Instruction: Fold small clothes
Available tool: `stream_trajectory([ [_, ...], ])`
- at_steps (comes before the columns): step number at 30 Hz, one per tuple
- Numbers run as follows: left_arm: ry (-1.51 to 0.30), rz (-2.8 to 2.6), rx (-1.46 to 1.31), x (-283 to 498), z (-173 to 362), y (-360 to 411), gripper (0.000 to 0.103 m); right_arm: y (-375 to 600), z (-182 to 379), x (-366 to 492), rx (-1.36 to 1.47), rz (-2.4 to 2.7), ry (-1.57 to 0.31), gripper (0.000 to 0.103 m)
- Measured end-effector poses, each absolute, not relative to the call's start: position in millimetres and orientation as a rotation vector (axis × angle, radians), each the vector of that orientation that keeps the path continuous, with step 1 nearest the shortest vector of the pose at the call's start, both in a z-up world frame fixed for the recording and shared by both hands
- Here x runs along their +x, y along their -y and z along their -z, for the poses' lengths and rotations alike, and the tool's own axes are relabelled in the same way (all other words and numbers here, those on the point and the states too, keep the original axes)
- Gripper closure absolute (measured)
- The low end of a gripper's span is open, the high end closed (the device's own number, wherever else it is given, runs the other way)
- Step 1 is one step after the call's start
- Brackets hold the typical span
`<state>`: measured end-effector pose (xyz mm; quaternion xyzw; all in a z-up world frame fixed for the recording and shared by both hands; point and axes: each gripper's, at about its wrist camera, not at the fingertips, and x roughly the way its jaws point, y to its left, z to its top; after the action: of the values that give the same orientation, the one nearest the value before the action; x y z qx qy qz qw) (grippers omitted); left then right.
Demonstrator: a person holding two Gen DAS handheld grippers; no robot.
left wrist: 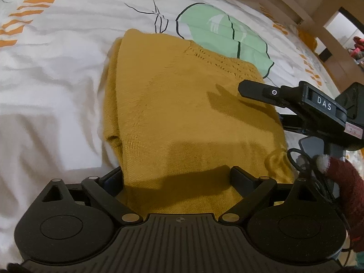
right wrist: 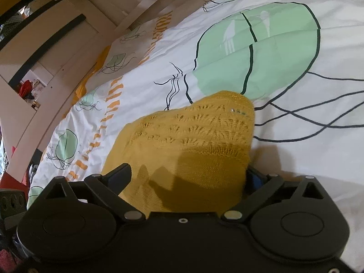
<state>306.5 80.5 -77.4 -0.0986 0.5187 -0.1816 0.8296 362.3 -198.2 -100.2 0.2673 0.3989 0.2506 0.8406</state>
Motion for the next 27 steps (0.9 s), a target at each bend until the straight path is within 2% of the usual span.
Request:
stream_trajectory([
  [1, -1.098, 0.389, -0.207, 304.8, 76.4, -80.0, 0.015, 198.7, 100.3, 362.3, 0.569, -0.530, -0.843, 0.003],
  [3, -1.090, 0.394, -0.207, 304.3, 74.8, -79.8, 0.034, 199.7, 100.4, 362.4, 0.575, -0.534, -0.843, 0.003],
  [4, -1.086, 0.392, -0.208, 304.0, 74.1, -80.7, 0.039, 200.0, 100.4, 362.2, 0.577, -0.535, -0.844, 0.004],
  [5, -1.084, 0.391, -0.215, 304.0, 74.0, -82.3, 0.050, 199.8, 100.0, 362.1, 0.576, -0.530, -0.846, 0.009],
  [6, -1.083, 0.394, -0.232, 304.3, 73.9, -85.5, 0.064, 200.0, 99.4, 361.3, 0.571, -0.522, -0.848, 0.015],
  [7, -1.084, 0.401, -0.259, 305.0, 73.8, -89.5, 0.071, 199.4, 98.5, 360.7, 0.561, -0.508, -0.855, 0.035],
  [8, -1.090, 0.415, -0.298, 305.9, 74.1, -93.5, 0.081, 199.4, 98.1, 360.3, 0.547, -0.489, -0.867, 0.048],
  [9, -1.098, 0.430, -0.336, 306.7, 74.2, -96.8, 0.083, 200.2, 98.0, 359.9, 0.544, -0.480, -0.876, 0.049],
  [11, -1.098, 0.448, -0.364, 305.7, 70.8, -99.8, 0.084, 202.7, 94.9, 357.0, 0.564, -0.477, -0.882, 0.061],
  [12, -1.093, 0.455, -0.375, 303.7, 67.7, -100.7, 0.084, 203.8, 92.0, 355.0, 0.572, -0.474, -0.882, 0.063],
  [16, -1.099, 0.516, -0.480, 289.0, 51.7, -103.5, 0.085, 210.0, 74.6, 342.9, 0.600, -0.468, -0.902, 0.064],
  [27, -1.105, 0.663, -0.493, 191.1, 17.4, -80.9, 0.088, 242.8, 42.2, 246.5, 0.537, -0.454, -1.030, 0.064],
])
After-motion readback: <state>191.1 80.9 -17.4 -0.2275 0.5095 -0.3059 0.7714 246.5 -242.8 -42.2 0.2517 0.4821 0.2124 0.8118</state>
